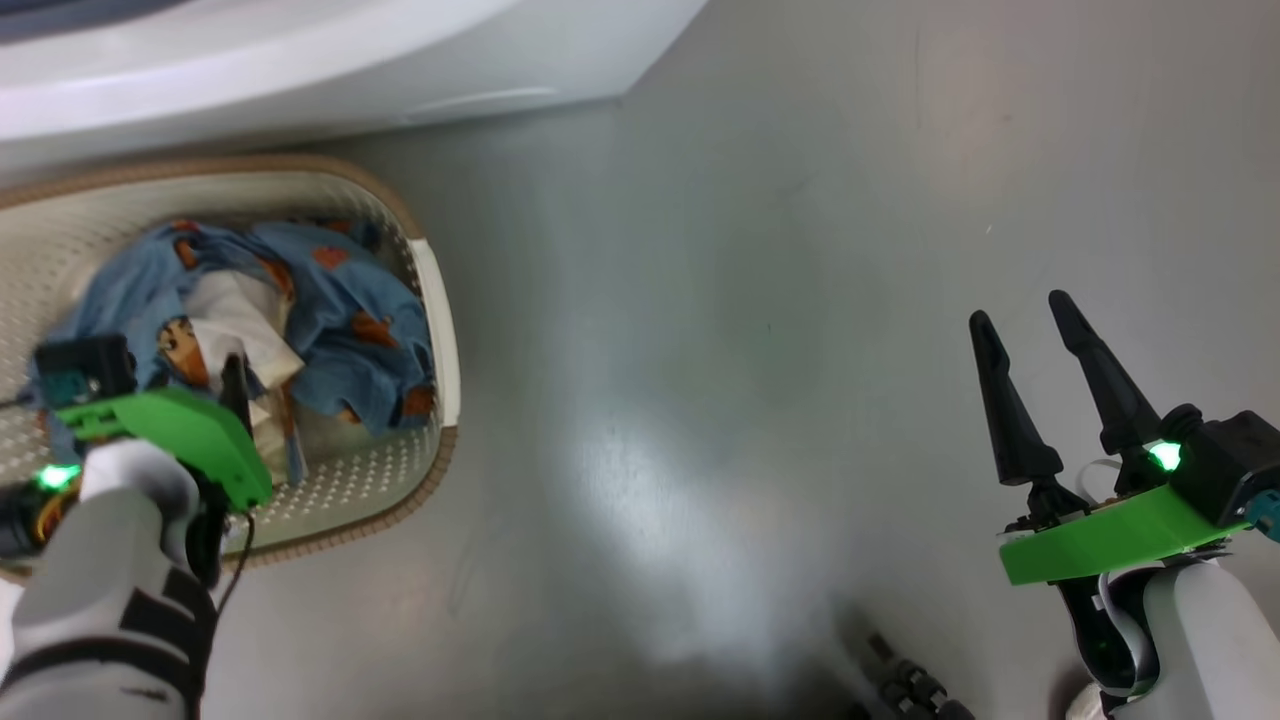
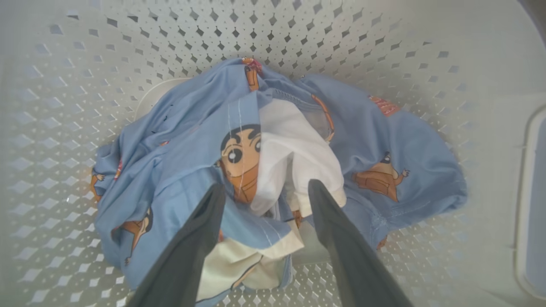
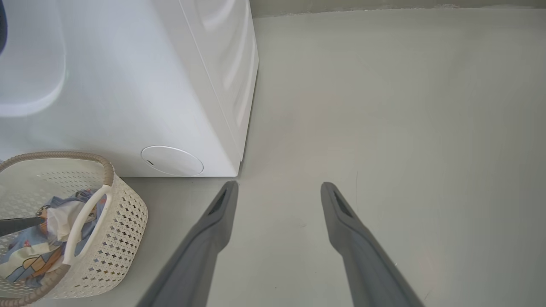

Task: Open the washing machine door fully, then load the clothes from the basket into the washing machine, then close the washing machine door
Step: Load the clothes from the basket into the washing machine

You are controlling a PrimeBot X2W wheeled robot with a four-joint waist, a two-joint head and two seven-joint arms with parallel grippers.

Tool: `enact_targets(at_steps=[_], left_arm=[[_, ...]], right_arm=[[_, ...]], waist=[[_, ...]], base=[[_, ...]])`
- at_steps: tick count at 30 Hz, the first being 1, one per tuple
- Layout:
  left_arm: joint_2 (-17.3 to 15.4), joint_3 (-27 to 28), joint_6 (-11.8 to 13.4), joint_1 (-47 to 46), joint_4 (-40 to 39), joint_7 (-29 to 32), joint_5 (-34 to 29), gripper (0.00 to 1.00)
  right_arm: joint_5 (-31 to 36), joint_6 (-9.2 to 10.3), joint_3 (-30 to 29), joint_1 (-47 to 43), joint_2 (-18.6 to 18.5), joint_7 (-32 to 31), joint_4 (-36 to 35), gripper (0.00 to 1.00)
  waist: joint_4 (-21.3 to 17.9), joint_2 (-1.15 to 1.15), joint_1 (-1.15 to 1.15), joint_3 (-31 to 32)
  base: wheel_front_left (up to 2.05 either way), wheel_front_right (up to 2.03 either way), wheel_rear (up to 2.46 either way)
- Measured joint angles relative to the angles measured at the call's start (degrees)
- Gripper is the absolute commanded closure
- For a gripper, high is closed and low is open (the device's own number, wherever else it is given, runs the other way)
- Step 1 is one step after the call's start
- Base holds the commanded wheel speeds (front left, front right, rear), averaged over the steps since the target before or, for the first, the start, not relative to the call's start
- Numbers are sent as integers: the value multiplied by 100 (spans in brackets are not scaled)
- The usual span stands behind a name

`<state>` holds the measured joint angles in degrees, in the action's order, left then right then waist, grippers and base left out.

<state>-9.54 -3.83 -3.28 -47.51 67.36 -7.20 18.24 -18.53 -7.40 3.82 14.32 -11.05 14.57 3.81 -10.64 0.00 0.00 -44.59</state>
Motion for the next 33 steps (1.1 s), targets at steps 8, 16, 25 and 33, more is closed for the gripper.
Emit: enact_targets(at_steps=[8,16,25,33], left_arm=[[-116,-107,60,-502,268,-94,-42,0],[-265,-264,360,-883,385,-188,-238,0],[-254,-397,514,-1148,506,-188,-285,63],[-126,-522,771,-1173,561,-437,-363,100]], right_arm=[[-35,0,-26,148,-81,1,-126,0],[-133,0,-27,155,-100,1,-252,0],[-287,0,-123,175,-152,14,-379,0],[-328,0,-255,221,-165,14,-394,0]], waist=[[-62,0,0,-452],[-122,0,0,-798],[-169,0,0,-1152],[-109,0,0,-1139]], base=[[0,0,0],[0,0,0],[0,0,0],[0,0,0]])
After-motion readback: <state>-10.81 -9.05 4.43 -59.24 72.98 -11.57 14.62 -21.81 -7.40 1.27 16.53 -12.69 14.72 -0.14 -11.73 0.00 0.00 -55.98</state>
